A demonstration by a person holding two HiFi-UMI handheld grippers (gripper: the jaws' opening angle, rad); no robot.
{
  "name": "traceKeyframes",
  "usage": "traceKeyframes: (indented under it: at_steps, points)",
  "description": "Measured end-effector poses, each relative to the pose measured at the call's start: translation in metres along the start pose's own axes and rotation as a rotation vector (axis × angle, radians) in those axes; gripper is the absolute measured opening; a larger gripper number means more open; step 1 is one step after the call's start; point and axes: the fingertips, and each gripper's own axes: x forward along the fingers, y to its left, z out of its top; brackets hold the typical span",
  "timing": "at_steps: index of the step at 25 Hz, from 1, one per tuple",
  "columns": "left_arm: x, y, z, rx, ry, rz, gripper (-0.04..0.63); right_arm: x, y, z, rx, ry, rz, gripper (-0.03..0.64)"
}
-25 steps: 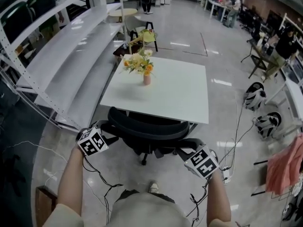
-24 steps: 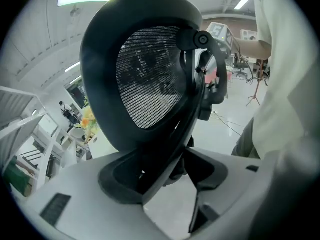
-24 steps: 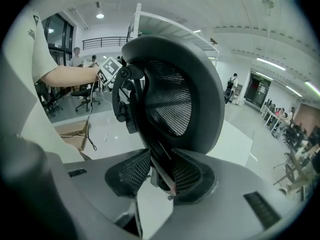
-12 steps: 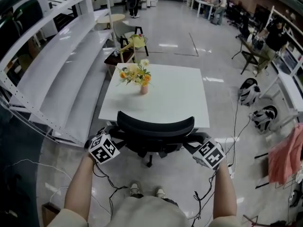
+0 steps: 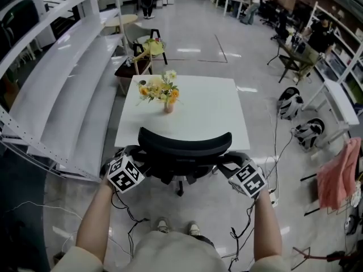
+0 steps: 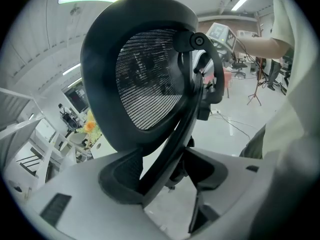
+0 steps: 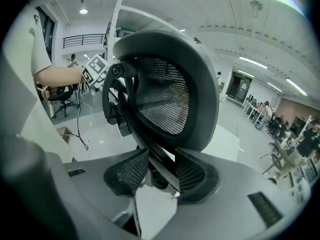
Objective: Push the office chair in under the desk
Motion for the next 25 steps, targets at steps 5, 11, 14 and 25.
traceKeyframes:
  at_steps: [5, 11, 14, 25]
  points:
    - [0.003, 0.011, -0.002, 0.006, -0.007, 0.004, 0.265, 0.007, -0.004, 0.007, -0.003, 0.007, -0.004, 0.156]
    - [0.006, 0.019, -0.002, 0.004, -0.019, 0.021, 0.265, 0.013, -0.011, 0.013, -0.018, -0.001, -0.026, 0.156]
    - [0.008, 0.024, -0.001, 0.003, -0.018, 0.024, 0.265, 0.016, -0.017, 0.014, -0.017, -0.011, -0.055, 0.158]
    - [0.003, 0.031, -0.008, 0.003, -0.061, 0.053, 0.272, 0.019, -0.011, 0.018, -0.031, -0.061, -0.064, 0.158]
